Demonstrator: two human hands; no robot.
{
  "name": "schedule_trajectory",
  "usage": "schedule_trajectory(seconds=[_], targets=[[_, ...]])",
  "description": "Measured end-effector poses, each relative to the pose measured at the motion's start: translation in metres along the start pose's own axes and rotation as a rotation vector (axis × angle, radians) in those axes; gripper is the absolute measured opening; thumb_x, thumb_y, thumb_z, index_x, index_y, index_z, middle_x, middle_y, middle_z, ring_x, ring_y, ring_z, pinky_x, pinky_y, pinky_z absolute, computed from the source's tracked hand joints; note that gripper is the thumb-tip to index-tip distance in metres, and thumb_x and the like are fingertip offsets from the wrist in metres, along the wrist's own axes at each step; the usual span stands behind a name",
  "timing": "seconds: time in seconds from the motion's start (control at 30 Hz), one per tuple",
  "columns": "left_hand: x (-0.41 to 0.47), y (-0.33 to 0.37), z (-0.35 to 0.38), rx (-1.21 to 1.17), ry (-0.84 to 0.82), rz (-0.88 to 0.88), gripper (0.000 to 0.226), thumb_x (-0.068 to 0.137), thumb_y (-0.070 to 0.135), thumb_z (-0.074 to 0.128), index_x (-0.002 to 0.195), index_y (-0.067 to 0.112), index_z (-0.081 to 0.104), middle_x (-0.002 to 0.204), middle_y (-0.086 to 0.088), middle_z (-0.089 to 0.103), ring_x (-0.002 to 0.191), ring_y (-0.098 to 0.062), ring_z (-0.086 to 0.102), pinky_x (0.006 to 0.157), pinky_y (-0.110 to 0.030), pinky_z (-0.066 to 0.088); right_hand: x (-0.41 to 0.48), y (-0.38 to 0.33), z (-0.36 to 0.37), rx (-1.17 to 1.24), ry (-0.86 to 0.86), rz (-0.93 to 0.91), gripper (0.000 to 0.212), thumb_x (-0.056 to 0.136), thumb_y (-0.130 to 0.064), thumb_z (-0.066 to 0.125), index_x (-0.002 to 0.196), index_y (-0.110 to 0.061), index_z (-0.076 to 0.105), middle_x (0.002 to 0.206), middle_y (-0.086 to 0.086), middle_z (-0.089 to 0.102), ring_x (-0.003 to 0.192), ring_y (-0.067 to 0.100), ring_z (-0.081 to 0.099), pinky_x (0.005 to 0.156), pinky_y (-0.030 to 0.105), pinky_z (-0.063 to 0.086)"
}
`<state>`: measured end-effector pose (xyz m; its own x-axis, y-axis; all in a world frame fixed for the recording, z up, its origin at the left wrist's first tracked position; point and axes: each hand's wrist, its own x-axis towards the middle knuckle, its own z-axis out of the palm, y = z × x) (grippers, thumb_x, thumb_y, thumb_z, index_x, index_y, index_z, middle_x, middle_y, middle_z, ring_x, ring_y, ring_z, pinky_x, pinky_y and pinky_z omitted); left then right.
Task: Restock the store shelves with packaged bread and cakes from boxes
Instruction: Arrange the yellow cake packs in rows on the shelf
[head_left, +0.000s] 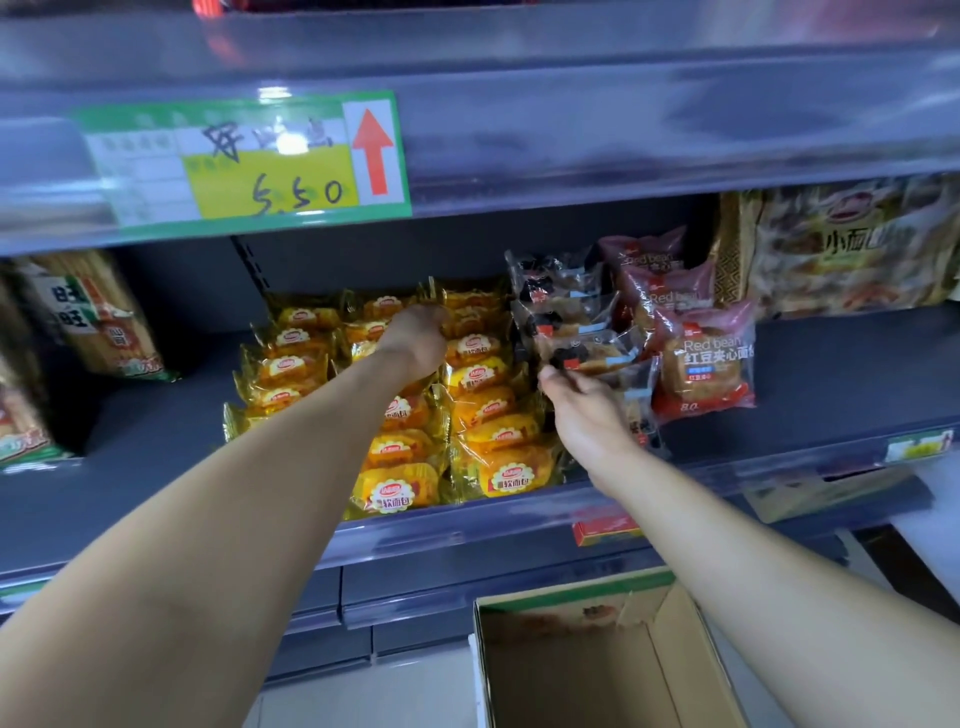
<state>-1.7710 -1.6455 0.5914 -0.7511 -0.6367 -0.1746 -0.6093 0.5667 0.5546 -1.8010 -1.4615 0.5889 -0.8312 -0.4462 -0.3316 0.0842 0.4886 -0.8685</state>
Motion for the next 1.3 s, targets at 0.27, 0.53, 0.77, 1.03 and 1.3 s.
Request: schedule_trajectory(seconds=[0.27,0.53,0.77,1.03,1.3], targets=[[-0.059,-0.003,-0.011,-0.391,0.286,-0.066,0.048,0.087,-0.012,0.036,0.122,0.010,0.061,0.127,-0.006,0.060,0.119,-0.022,0.055,0.099,-0.025,0.044,-0.035,-0.016,-0.013,-0.025,-0.015,-0.061,0.046,0.100,-0.042,0.037,0.139,-0.018,0.044,0.132,0.006,0.053,0.117,0.023,0.054,0.097,0.038,0.044],[-0.147,0.001,0.014,-0.577,0.298,-0.170,0.038,0.090,-0.011,0.034,0.111,0.004,0.062,0.107,-0.008,0.061,0.097,-0.016,0.055,0.067,-0.018,0.044,-0.075,-0.014,-0.031,-0.036,-0.040,-0.198,0.035,0.100,-0.033,0.042,0.129,-0.017,0.055,0.126,0.000,0.057,0.088,0.006,0.048,0.072,0.023,0.039],[-0.233,0.022,0.055,-0.544,0.264,-0.222,0.033,0.095,-0.003,0.037,0.119,0.001,0.060,0.113,-0.009,0.062,0.096,-0.012,0.051,0.075,-0.014,0.036,-0.112,0.019,-0.055,-0.088,-0.214,-0.309,0.036,0.098,-0.026,0.048,0.130,-0.011,0.055,0.133,0.001,0.055,0.115,0.011,0.050,0.089,0.018,0.033],[-0.312,0.051,0.099,-0.564,0.292,-0.378,0.031,0.096,0.006,0.040,0.120,0.004,0.060,0.110,-0.010,0.062,0.091,-0.024,0.057,0.061,-0.019,0.039,-0.138,0.083,-0.099,-0.196,-0.398,-0.305,0.038,0.097,-0.027,0.051,0.131,-0.009,0.054,0.132,0.004,0.056,0.120,0.018,0.052,0.091,0.023,0.036],[-0.357,0.050,0.147,-0.507,0.239,-0.538,0.030,0.095,0.009,0.046,0.122,0.001,0.058,0.113,-0.017,0.064,0.093,-0.027,0.059,0.070,-0.023,0.042,-0.146,0.140,-0.126,-0.306,-0.460,-0.234,0.043,0.096,-0.023,0.053,0.134,-0.004,0.051,0.136,0.008,0.053,0.124,0.021,0.050,0.097,0.024,0.035]])
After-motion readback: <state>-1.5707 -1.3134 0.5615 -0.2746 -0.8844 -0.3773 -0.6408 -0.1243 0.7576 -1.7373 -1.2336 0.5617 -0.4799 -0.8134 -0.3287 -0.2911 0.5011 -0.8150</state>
